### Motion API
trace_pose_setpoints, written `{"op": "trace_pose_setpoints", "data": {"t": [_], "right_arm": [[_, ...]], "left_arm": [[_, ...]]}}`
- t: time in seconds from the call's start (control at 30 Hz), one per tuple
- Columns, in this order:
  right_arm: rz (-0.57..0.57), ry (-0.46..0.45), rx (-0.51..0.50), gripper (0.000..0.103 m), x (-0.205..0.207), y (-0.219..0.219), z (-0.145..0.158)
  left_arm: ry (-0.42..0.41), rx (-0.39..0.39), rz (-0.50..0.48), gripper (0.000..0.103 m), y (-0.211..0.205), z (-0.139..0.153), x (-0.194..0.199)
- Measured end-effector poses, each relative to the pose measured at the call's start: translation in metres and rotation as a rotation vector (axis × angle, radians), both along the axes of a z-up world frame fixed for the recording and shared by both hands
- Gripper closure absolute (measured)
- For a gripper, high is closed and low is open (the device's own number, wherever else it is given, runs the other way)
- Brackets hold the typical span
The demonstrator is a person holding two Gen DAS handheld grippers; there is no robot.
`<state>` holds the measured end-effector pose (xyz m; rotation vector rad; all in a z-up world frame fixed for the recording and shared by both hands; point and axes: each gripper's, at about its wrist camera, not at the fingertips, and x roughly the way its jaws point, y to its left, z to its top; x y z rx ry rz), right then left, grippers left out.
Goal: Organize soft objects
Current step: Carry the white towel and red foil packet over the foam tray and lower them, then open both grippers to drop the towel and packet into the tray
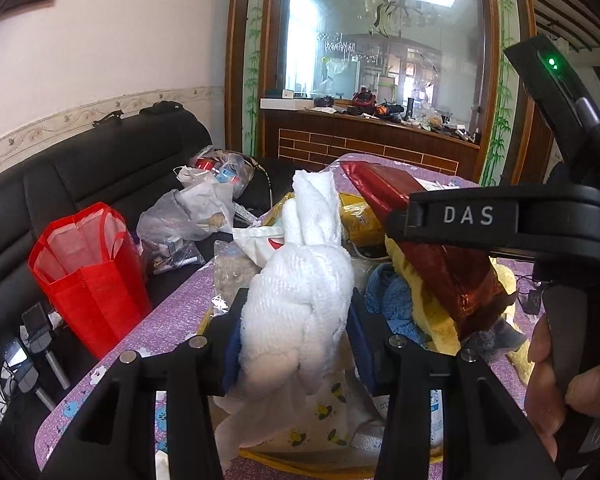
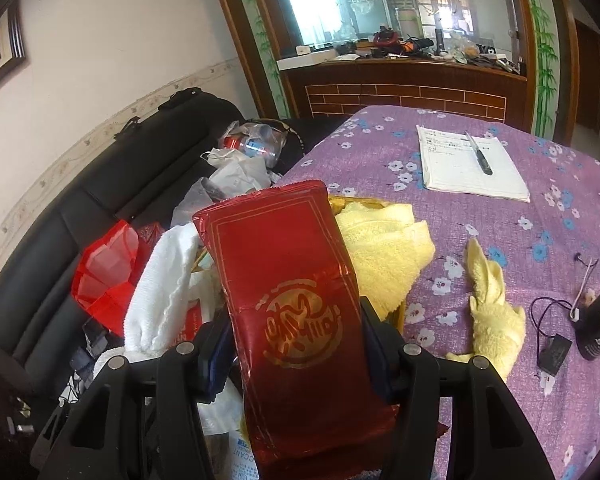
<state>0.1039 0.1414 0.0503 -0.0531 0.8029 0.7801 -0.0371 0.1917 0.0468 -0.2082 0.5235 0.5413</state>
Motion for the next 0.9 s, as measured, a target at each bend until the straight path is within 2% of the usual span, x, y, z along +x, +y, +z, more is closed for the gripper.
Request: {"op": "trace_pose_setpoints", "data": {"t": [0.5,0.9], "right_arm": [[0.008,-0.019,-0.038,0.04,0.009,0.007,-0.013],[0.002,0.006,-0.04,0.034,0.011,0.004,-0.019]], "left_arm": [[0.02,0.006,-0.002,0.058,0.001,-0.006,0.009],[0.027,-0.005,0.005,0.056,0.005,-0.009,0.011]]}}
